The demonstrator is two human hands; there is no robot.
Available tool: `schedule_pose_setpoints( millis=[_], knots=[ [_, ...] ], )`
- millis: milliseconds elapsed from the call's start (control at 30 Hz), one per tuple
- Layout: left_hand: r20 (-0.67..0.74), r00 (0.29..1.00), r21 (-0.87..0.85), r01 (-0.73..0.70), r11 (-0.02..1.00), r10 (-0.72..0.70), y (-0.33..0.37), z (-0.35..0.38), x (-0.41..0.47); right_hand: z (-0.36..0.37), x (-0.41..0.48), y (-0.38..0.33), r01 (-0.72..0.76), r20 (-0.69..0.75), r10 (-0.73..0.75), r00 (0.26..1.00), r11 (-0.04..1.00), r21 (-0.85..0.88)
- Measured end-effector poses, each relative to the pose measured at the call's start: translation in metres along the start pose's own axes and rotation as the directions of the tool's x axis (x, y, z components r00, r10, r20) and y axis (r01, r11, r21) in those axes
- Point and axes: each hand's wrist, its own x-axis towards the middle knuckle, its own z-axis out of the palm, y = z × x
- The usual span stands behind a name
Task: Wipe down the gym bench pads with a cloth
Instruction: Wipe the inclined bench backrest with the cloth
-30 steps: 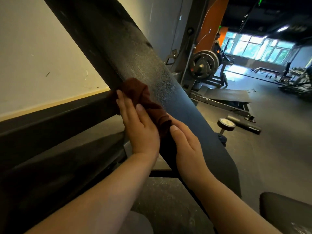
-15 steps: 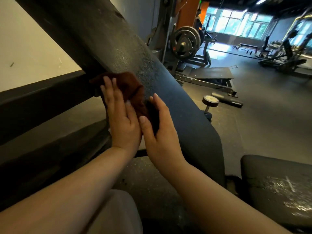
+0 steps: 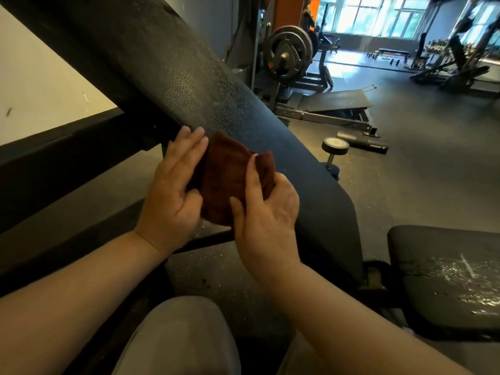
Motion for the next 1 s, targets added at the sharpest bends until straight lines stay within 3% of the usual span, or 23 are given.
schedule_pose_setpoints(
  millis=[100,233,433,533,667,833,1000],
  knots=[
    [-0.002,0.998,0.111,-0.063,0.992,0.064,-0.002,-0.01,0.004,-0.01,-0.017,0.036,0.081,-0.027,-0.087,0.996,0.981,-0.174],
    [-0.074,0.997,0.103,0.002,0.995,0.006,-0.003,-0.019,0.001,-0.015,-0.041,0.07,0.007,-0.067,-0.024,0.997,0.968,-0.251],
    [0.012,1.0,0.124,-0.008,0.992,0.007,0.002,-0.018,0.003,0.01,0.011,0.01,0.262,-0.005,-0.273,0.962,0.927,-0.269],
    [-0.055,0.996,0.146,0.074,0.987,-0.066,0.004,-0.018,0.011,0.022,0.033,-0.023,0.294,-0.019,-0.316,0.949,0.902,-0.317],
    [-0.029,0.999,0.244,0.023,0.969,-0.016,0.0,-0.016,0.016,0.008,0.017,0.009,0.373,0.036,-0.389,0.92,0.847,-0.378],
    [0.005,0.999,0.237,-0.046,0.971,0.046,0.006,-0.008,0.012,-0.02,-0.058,0.098,0.312,0.133,-0.282,0.95,0.841,-0.442],
    [0.207,0.954,0.231,-0.264,0.936,0.217,0.016,0.009,0.012,0.002,-0.026,0.044,0.199,-0.003,-0.211,0.977,0.924,-0.328]
  ],
)
